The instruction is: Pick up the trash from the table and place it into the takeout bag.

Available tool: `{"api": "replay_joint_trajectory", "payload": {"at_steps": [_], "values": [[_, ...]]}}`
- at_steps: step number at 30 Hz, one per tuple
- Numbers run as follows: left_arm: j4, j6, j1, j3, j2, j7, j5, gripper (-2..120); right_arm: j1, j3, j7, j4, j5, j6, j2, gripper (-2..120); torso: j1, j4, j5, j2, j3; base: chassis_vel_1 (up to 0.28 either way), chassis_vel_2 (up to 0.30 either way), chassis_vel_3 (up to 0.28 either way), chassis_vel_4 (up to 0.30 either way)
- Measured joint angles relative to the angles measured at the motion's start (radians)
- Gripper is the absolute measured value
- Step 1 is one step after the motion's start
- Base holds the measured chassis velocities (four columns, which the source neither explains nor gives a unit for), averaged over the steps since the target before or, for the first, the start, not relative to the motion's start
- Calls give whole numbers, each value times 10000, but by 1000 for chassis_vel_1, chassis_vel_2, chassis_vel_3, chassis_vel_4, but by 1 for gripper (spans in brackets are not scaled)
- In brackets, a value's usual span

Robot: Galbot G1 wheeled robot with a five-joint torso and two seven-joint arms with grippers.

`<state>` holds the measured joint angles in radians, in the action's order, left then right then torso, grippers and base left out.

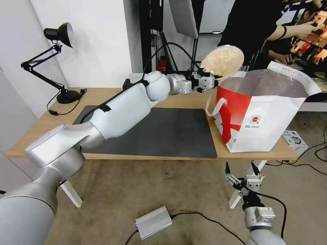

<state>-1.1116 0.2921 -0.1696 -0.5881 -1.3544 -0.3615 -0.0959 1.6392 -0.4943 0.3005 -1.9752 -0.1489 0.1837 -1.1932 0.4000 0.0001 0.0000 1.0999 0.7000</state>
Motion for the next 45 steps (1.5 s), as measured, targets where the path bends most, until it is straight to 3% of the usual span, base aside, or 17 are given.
{"api": "replay_joint_trajectory", "payload": {"at_steps": [18,45], "values": [[803,416,-225,131,-1479,-232,-1081,1,-5,-119,18,81,-31,13,-81,98,0,-4,2,0,0,0,0,0,0],[1293,521,-1133,55,-2325,-278,-1242,1,261,-171,19,-177,145,-24,-239,98,0,-2,1,2,0,0,0,0,0]]}}
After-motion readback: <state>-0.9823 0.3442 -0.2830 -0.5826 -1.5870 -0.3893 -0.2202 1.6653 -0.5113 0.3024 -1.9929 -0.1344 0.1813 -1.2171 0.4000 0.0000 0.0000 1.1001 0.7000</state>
